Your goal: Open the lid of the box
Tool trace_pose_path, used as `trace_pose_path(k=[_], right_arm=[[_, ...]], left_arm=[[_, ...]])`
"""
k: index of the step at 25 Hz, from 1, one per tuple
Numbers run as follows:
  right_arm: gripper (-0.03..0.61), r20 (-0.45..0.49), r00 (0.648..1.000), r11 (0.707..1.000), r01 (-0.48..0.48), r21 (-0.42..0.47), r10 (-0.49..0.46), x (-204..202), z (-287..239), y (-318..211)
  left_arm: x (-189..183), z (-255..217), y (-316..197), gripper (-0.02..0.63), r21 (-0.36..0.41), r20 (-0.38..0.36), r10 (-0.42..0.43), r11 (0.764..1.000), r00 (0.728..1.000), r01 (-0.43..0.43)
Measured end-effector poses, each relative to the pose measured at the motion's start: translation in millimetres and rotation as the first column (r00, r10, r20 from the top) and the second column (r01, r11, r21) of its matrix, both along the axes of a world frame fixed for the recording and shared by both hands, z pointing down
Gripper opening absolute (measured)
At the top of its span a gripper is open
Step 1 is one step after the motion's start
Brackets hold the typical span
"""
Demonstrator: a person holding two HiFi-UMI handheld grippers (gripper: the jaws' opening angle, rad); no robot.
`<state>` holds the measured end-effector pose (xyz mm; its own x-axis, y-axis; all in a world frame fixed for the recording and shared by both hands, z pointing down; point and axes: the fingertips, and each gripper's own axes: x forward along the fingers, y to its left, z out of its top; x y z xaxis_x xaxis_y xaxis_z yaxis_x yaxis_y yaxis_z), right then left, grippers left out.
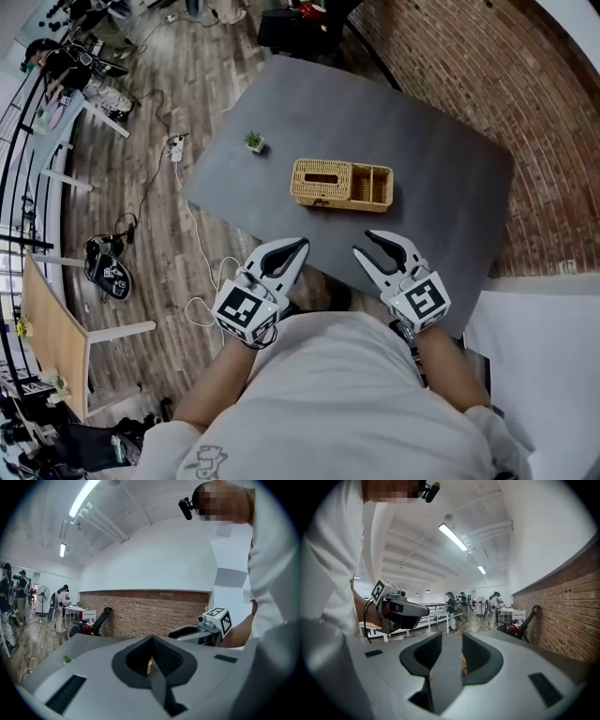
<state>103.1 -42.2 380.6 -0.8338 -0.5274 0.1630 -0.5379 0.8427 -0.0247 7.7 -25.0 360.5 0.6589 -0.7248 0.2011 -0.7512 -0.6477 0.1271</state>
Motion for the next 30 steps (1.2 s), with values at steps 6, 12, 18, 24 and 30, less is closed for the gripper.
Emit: trace_pose_path(k=[6, 12, 18, 24, 30], right_arm=[[0.141, -0.033, 0.998, 0.998, 0.062, 0.019, -0.062, -8, -6, 5], [0.141, -0.047, 0.997, 0.998, 0.063, 0.017, -0.063, -16, -6, 0], [0.141, -0.103, 0.993, 0.998, 0.065, 0.016, -0.063, -29, 4, -19], [0.143, -0.125, 0.991, 0.999, 0.054, -0.004, -0.054, -41, 24, -50], [0.143, -0.193, 0.978, 0.997, 0.069, -0.028, -0.073, -60, 55, -81]], left_arm=[[15, -7, -12, 0.011, 0.018, 0.001, 0.031, 0.999, 1.000, -0.031], [21, -7, -24, 0.011, 0.040, 0.014, 0.059, 0.997, 0.998, -0.060], [4, 1, -45, 0.011, 0.027, -0.008, 0.050, 0.998, 0.999, -0.050], [-13, 20, -70, 0.011, -0.023, -0.020, 0.034, 0.999, 0.999, -0.034], [-34, 41, -92, 0.011, -0.066, -0.018, 0.031, 0.997, 0.999, -0.032]])
